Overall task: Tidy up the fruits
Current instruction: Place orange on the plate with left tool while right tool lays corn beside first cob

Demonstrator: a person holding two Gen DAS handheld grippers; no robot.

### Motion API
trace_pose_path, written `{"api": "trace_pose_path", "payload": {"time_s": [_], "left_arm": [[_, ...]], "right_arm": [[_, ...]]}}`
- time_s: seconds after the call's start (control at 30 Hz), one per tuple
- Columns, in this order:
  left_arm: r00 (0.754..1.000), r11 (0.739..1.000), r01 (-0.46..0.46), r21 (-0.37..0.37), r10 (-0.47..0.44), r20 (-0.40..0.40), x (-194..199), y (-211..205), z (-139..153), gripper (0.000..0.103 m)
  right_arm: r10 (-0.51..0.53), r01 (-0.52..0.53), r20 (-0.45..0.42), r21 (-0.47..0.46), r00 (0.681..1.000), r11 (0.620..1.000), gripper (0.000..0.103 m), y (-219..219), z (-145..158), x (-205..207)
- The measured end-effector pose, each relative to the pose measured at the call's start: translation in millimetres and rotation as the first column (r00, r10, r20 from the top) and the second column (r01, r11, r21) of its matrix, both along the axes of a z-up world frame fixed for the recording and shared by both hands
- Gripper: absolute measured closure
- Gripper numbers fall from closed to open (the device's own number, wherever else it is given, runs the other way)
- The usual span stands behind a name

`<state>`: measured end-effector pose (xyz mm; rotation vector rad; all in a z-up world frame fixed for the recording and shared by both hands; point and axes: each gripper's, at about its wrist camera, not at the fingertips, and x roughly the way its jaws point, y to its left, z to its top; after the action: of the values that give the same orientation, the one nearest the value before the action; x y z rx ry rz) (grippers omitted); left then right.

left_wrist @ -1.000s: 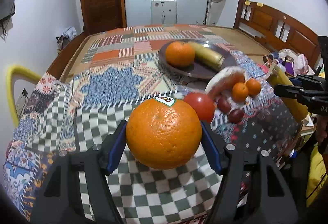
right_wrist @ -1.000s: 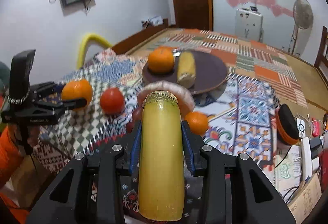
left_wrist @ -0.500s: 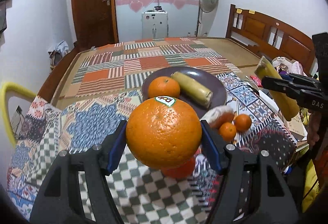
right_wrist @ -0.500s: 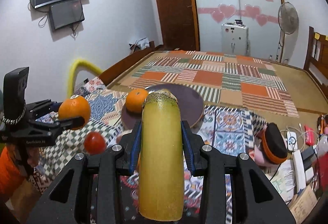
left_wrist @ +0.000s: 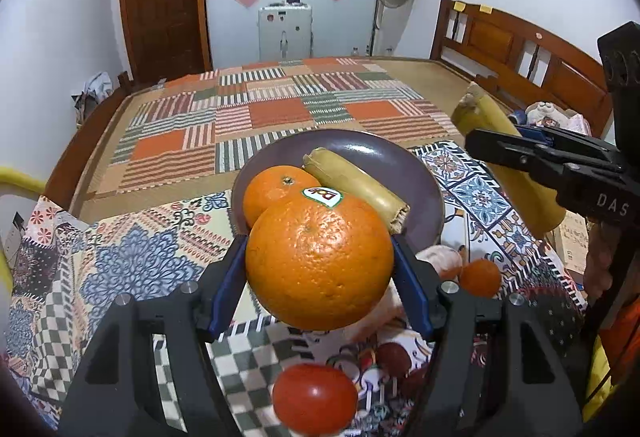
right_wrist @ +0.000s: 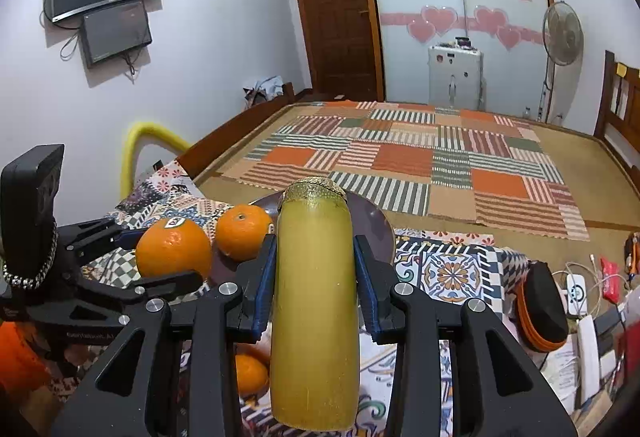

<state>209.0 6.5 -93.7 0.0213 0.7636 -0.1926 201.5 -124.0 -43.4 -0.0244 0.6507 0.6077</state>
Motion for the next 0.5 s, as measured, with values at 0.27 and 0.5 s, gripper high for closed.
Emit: {"api": "trace_pose_path", "payload": {"time_s": [0.27, 0.5], "left_arm": [[0.999, 1.000, -0.007, -0.007, 0.006, -0.037, 24.1, -4.2, -7.9, 0.035], [0.999, 0.999, 0.033, 0.014, -0.032, -0.028, 32.5, -18.6, -12.0, 0.034]], "right_arm": [[-0.019, 0.018, -0.053, -0.020, 0.998, 1.000, 0.069, 4.3, -13.4, 23.3], [-0.027, 0.024, -0.085, -0.034, 0.996, 0.999, 0.069, 9.9, -18.0, 36.1]]}}
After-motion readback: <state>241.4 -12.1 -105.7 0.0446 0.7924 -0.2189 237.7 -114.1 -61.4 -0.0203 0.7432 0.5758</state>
